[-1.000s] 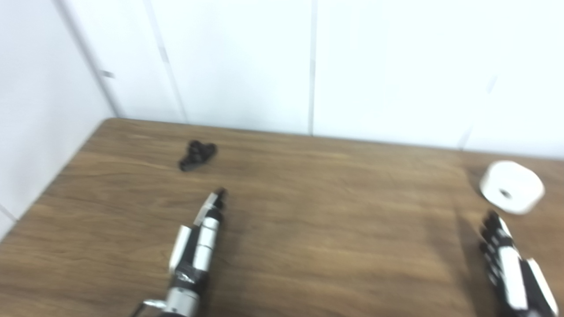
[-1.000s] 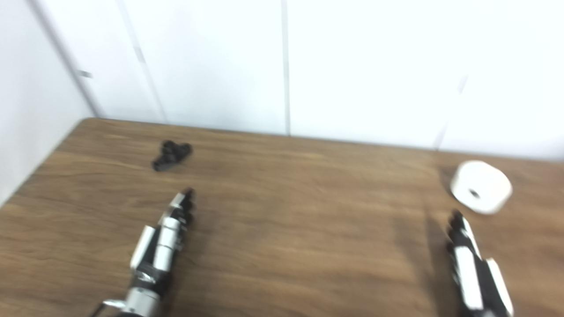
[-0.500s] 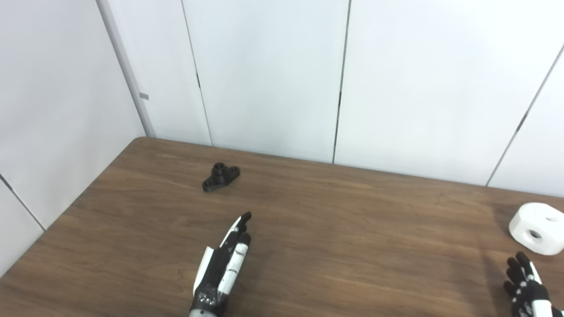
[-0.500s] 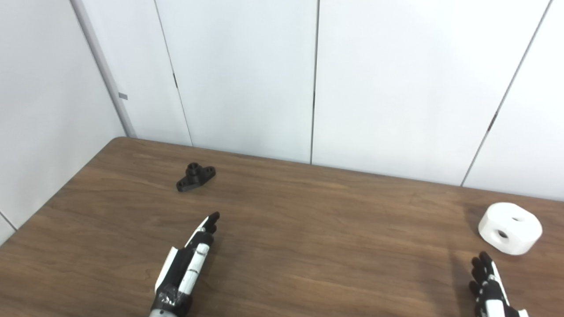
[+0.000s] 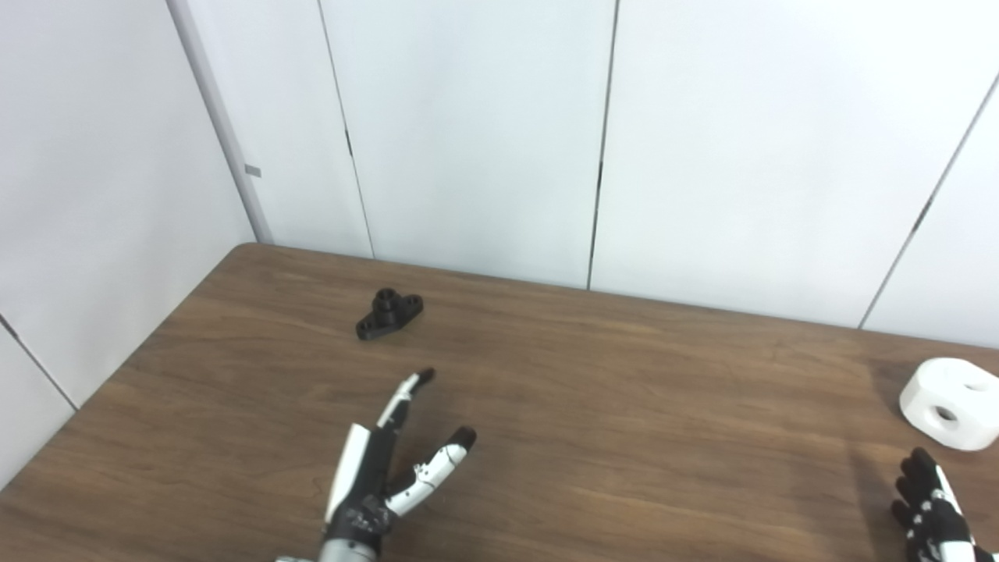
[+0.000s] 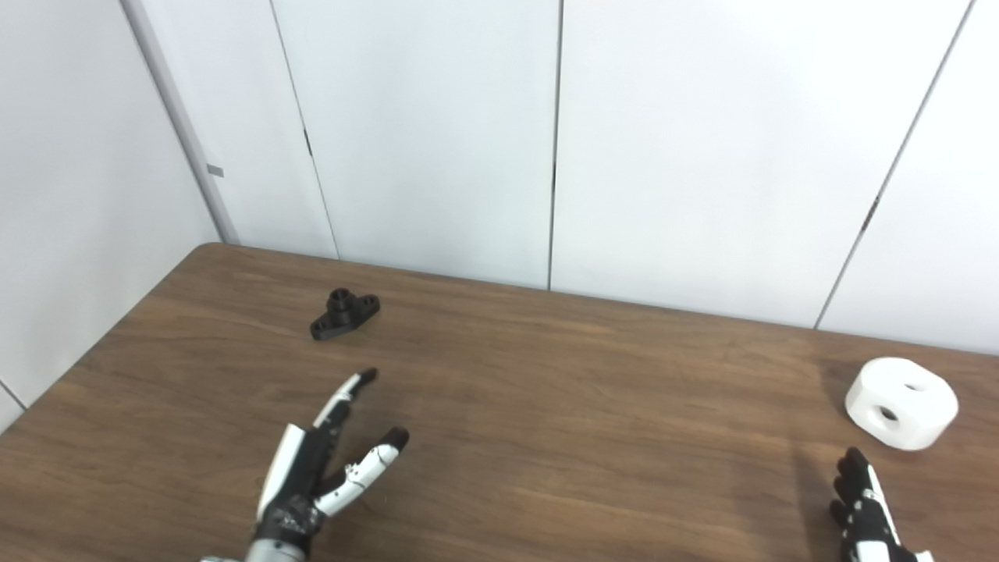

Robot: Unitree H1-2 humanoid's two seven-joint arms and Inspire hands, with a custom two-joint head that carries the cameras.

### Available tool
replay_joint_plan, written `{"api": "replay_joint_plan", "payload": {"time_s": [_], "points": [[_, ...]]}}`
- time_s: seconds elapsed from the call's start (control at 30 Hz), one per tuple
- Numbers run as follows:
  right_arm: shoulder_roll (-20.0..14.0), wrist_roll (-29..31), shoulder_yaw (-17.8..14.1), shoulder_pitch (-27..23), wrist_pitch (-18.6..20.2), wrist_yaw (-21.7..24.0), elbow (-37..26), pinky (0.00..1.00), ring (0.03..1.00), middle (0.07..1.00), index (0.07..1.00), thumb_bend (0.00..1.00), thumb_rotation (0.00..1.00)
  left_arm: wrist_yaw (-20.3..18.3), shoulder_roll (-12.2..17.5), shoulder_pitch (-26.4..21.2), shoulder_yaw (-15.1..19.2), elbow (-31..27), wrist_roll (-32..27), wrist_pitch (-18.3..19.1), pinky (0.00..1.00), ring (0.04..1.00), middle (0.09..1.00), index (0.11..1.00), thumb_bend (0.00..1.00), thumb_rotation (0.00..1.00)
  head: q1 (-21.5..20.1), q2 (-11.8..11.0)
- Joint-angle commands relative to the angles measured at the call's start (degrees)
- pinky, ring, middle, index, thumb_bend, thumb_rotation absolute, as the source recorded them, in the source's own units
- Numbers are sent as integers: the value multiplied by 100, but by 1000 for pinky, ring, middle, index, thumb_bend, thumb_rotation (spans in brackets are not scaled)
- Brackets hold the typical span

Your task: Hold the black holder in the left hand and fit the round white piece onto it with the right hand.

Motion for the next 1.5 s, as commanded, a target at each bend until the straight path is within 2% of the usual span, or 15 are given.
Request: {"api": "replay_joint_plan", "payload": {"time_s": [0.0, 0.17, 0.3, 0.57, 0.8, 1.07, 1.23, 1.47], "points": [[-64, -10, -21, -73, -51, -27, -212, 1000, 1000, 1000, 1000, 702, 1000, -18, 144, -13, 114, -326, 175, 223, 1000, 1000, 986, 931, 917, 501, -20, 1], [-47, -8, -51, -75, 14, -61, -233, 1000, 1000, 1000, 1000, 697, 1000, -271, 523, -427, 317, -634, 515, 859, 1000, 1000, 972, 918, 926, 445, -54, 27], [-29, -60, -52, -75, 57, -102, -277, 1000, 1000, 996, 1000, 696, 1000, -349, 948, -701, 291, -501, 1036, 1037, 1000, 1000, 959, 893, 931, 444, -108, 54], [-3, -126, -53, -46, 157, -135, -369, 1000, 1000, 993, 1000, 682, 1000, -386, 1387, -1132, 352, -40, 1698, 1477, 998, 998, 947, 854, 950, 419, -116, 69], [-10, -128, -48, -19, 250, -113, -456, 1000, 1000, 992, 1000, 662, 1000, -262, 1682, -1521, 388, 690, 1768, 1405, 1000, 1000, 952, 834, 949, 429, -113, 102], [18, -137, -30, 26, 386, -115, -596, 1000, 1000, 992, 1000, 630, 1000, -169, 1735, -2106, 450, 1589, 1626, 1477, 1000, 1000, 959, 834, 938, 402, -142, 146], [48, -161, -22, 44, 434, -134, -646, 1000, 1000, 992, 1000, 603, 1000, -91, 1802, -2472, 389, 2169, 1625, 1424, 1000, 1000, 961, 832, 922, 382, -149, 157], [49, -228, -8, 74, 455, -136, -681, 1000, 1000, 990, 1000, 624, 1000, 75, 1961, -2916, 242, 2961, 1652, 1337, 1000, 1000, 961, 829, 914, 375, -204, 167]]}}
